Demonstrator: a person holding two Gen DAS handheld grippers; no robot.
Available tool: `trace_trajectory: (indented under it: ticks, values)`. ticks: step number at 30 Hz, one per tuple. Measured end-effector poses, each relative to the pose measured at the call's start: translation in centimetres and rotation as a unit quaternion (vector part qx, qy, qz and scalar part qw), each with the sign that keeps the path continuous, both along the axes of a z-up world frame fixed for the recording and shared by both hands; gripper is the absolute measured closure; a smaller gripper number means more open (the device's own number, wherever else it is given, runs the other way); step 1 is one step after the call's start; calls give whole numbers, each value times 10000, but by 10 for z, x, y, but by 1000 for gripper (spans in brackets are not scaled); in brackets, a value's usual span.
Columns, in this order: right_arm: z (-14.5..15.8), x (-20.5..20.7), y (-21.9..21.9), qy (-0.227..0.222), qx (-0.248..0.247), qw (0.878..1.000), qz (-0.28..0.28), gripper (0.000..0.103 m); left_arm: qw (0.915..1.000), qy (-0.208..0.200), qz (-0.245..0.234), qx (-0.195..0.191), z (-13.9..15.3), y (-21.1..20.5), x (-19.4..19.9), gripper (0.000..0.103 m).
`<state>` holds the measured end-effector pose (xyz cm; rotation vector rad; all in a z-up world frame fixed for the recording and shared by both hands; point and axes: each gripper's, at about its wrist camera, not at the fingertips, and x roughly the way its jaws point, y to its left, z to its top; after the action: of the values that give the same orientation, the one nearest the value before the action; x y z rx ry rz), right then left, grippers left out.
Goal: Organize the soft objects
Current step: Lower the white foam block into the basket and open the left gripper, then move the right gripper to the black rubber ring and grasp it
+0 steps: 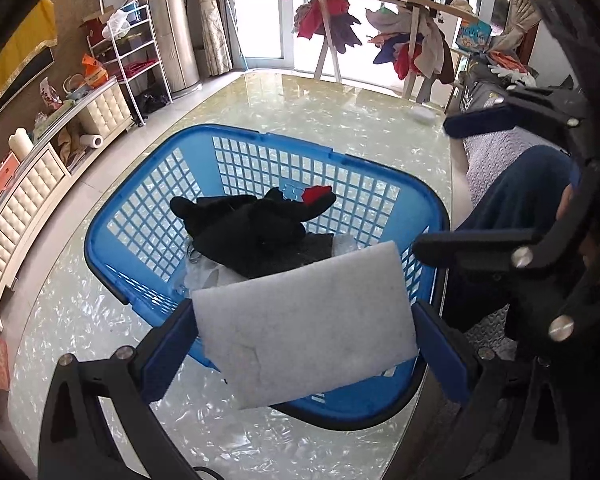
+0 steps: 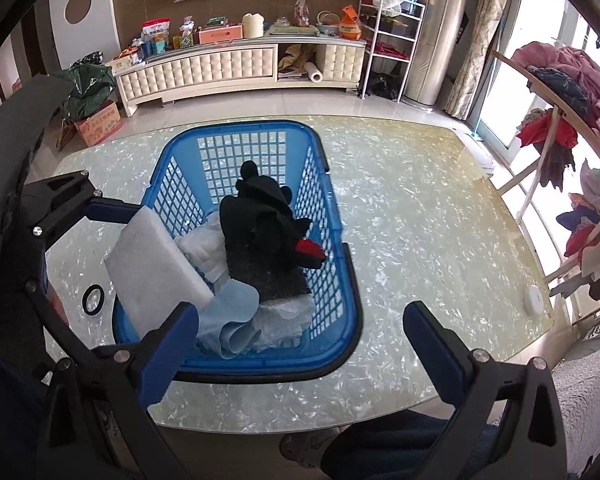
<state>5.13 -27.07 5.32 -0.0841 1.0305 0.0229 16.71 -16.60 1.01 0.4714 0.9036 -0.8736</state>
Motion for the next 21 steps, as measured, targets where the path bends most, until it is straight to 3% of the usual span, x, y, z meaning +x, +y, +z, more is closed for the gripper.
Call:
trace_trajectory:
  ticks: [9,21]
  values:
    - [-5,10,11,82,18,9998,193,1,9997,12,16,-234,5,13,1,0]
    - [2,24,49,72,118,9974,710,1,9986,11,468,-253,11,56,4,0]
